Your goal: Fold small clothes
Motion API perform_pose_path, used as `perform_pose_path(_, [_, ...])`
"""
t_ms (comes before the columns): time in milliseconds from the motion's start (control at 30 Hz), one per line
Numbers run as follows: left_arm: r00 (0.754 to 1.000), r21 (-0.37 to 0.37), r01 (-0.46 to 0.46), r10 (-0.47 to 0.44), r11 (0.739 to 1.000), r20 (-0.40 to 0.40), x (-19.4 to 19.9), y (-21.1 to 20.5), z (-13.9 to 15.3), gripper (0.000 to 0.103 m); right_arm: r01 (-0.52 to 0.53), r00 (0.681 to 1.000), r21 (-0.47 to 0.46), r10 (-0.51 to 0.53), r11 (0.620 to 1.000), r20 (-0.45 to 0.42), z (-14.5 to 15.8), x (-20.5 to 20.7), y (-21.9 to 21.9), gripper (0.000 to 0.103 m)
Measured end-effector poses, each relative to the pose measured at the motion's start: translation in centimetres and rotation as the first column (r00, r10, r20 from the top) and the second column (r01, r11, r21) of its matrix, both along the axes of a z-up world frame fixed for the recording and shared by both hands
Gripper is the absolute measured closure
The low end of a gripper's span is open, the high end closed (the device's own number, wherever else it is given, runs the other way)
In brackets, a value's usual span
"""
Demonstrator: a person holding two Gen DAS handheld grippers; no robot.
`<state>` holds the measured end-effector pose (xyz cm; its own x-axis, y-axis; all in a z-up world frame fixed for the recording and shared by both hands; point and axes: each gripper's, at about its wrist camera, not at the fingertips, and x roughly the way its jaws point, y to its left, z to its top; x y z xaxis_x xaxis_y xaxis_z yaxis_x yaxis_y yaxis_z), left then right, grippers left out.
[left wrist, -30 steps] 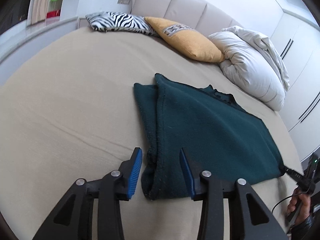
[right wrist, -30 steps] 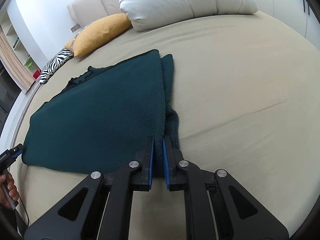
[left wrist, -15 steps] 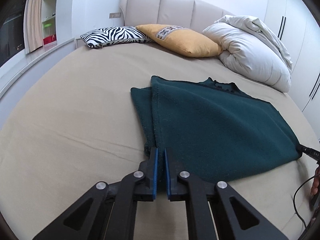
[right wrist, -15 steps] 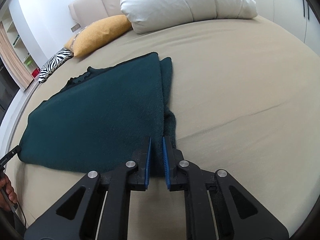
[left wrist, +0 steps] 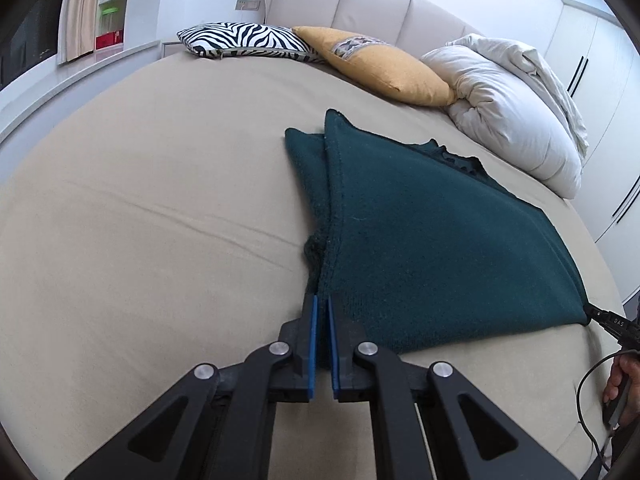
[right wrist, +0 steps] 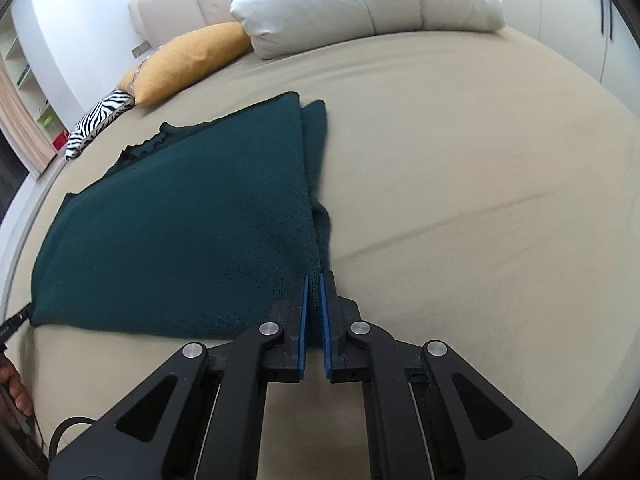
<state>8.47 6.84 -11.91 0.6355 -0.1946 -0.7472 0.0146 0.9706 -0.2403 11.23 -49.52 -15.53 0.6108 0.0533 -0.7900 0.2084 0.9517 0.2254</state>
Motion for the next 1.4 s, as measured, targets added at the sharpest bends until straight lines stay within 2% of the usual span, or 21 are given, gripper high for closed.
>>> perform_pose_path(200, [1.0,0.011,0.008,-0.008,1.0,-0.017,0.1,-0.2,-0.4,0.097,-0.001,1.0,-0.016,0.001,1.0,-0.002,0.0,0.0,0.2,0.099])
perform_pose_path(333, [1.0,0.018,0.01,-0.009,1.0,-0.028,0.3,-0.2,-0.6,0.097,-0.011,0.999,0.001,0.011,1.0,-0.052,-1.2,0.8,0.0,0.098])
perform_pose_path(433, [0.999,0.022,0.011,-0.011,1.0,-0.034,0.5,-0.3,-0.5,0.096,-0.015,0.999,-0.005,0.014,1.0,-0.044,-1.0,0.7,0.2,0.098])
perform_pose_path(500, [0.999,0.021,0.005,-0.004,1.0,-0.043,0.6,-0.2,-0.5,0.09,-0.016,0.999,0.006,0.016,1.0,-0.039,-1.1,0.5,0.2,0.095])
perform_pose_path(600, [0.999,0.004,-0.02,0.02,1.0,-0.046,0.3,0.4,0.2,0.076,-0.007,0.999,0.032,0.009,0.999,-0.039,-1.0,0.3,0.0,0.094])
perform_pose_path(633, [0.999,-0.007,-0.032,0.031,0.999,-0.038,0.1,0.7,0.7,0.072,-0.003,0.999,0.035,0.004,0.999,-0.041,-0.9,0.2,-0.1,0.091])
perform_pose_path(700, [0.998,-0.011,-0.059,0.059,0.998,-0.009,-0.3,1.3,1.9,0.071,0.016,0.999,0.018,-0.015,1.0,-0.049,-0.4,-0.1,-0.2,0.081])
perform_pose_path(767, [0.997,-0.012,-0.073,0.073,0.997,0.032,-0.2,1.6,3.5,0.071,0.053,0.998,0.004,-0.053,0.999,-0.013,0.9,-0.6,-0.6,0.08])
perform_pose_path(833, [0.995,-0.012,-0.068,0.068,0.998,0.078,0.7,1.3,5.2,0.062,0.086,0.996,-0.011,-0.086,0.996,0.029,2.5,-0.8,-0.8,0.078])
perform_pose_path(900, [0.994,0.001,-0.043,0.042,0.999,0.105,2.4,0.3,6.1,0.057,0.067,0.995,0.026,-0.069,0.997,0.075,4.1,-0.1,-0.6,0.077])
perform_pose_path(1033, [0.984,0.044,0.039,-0.046,0.998,0.17,8.2,-3.9,7.1,0.053,-0.077,0.991,0.109,0.064,0.991,0.118,5.8,4.6,2.6,0.077])
perform_pose_path(1133, [0.984,0.054,0.078,-0.085,0.996,0.155,12.8,-6.3,6.0,0.052,-0.21,0.974,0.182,0.189,0.961,0.124,5.3,10.0,6.7,0.077])
perform_pose_path(1233, [0.991,0.045,0.059,-0.064,0.997,0.118,16.7,-7.1,3.7,0.052,-0.287,0.957,0.243,0.264,0.927,0.122,3.9,14.4,10.2,0.077])
perform_pose_path(1333, [0.999,0.057,-0.011,0.009,0.998,0.044,18.9,-5.7,0.6,0.052,-0.297,0.955,0.328,0.279,0.897,0.104,1.4,18.5,12.5,0.077])
perform_pose_path(1367, [0.999,0.037,-0.02,0.019,0.999,0.026,18.9,-5.0,-0.2,0.053,-0.292,0.956,0.347,0.278,0.891,0.09,0.3,19.6,12.9,0.077])
perform_pose_path(1400, [1.0,-0.019,-0.02,0.021,1.0,0.021,18.9,-3.9,-1.0,0.055,-0.279,0.96,0.348,0.269,0.895,0.077,-0.6,20.2,12.9,0.08])
